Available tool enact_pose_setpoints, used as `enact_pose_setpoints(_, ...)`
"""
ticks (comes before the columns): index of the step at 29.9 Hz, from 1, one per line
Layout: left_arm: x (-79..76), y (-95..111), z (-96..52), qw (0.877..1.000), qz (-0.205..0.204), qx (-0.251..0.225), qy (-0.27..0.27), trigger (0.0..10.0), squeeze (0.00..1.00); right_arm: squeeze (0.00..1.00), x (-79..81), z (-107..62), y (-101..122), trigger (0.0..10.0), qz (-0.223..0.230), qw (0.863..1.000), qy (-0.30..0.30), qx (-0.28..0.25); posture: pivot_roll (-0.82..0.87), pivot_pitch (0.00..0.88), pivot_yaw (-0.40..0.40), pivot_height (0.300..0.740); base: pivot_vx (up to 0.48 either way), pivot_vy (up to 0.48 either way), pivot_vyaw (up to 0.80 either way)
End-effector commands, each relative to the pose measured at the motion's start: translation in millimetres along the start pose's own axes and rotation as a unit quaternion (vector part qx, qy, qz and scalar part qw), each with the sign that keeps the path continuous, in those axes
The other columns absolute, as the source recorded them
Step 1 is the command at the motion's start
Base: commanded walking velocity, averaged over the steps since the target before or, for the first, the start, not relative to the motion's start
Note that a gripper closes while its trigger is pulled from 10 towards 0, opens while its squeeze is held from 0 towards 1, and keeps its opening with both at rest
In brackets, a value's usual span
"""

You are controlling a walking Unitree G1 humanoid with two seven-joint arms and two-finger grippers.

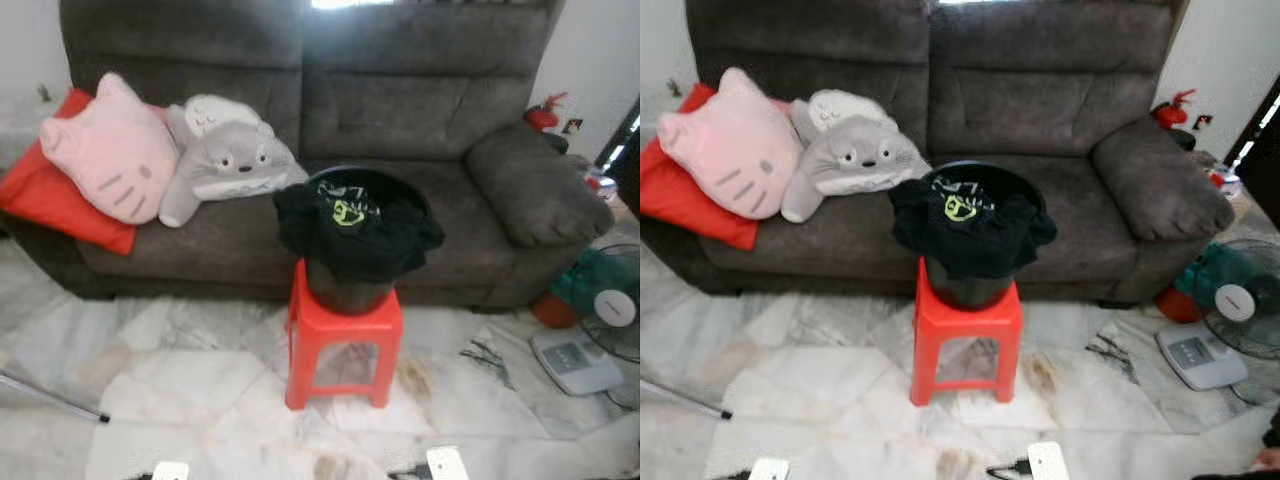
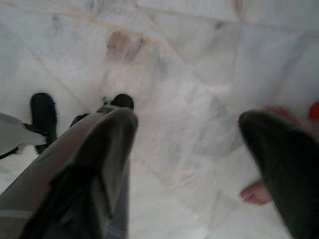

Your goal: Hang hanger

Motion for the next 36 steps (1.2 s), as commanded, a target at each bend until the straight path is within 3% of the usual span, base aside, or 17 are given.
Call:
enact_pose_setpoints(1, 4.6, -2.1, -0.6, 1.000, -0.003, 0.003, 0.005, 10.0, 0.00, 0.00, 1.4, 0.3, 3.4, 10.0, 0.003, 1.000, 0.002, -0.004, -0.01, 0.000, -0.037, 0.740, 0.000, 0.000, 0.00)
enact_pose_setpoints(20, 7.2, 0.0, -0.2, 1.000, -0.011, 0.007, -0.002, 10.0, 0.00, 0.00, 0.7, 0.2, 4.1, 10.0, 0.013, 1.000, -0.001, -0.008, -0.02, 0.000, -0.038, 0.740, 0.000, 0.000, 0.00)
enact_pose_setpoints(25, 6.4, 0.4, -0.1, 1.000, -0.007, 0.007, -0.006, 10.0, 0.00, 0.00, 0.3, 0.3, 5.3, 10.0, -0.001, 1.000, -0.001, -0.009, -0.02, 0.000, -0.037, 0.740, 0.000, 0.000, 0.00)
enact_pose_setpoints(36, 7.4, 1.2, 0.0, 1.000, -0.001, 0.008, -0.007, 10.0, 0.00, 0.00, 0.4, 0.3, 5.7, 10.0, 0.001, 1.000, -0.003, -0.011, -0.02, 0.000, -0.030, 0.740, 0.275, 0.000, 0.00)
Point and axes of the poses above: a point about 5 cm out from each wrist's last joint towards the gripper, its own z axis pointing out of the wrist towards the gripper, its own y axis along the axis of the wrist's last joint, x = y × z, the point moved 6 cm from there along z, pointing out of the wrist towards the gripper, and after that the axes turned 6 degrees about -z, right-handed, at the moved point
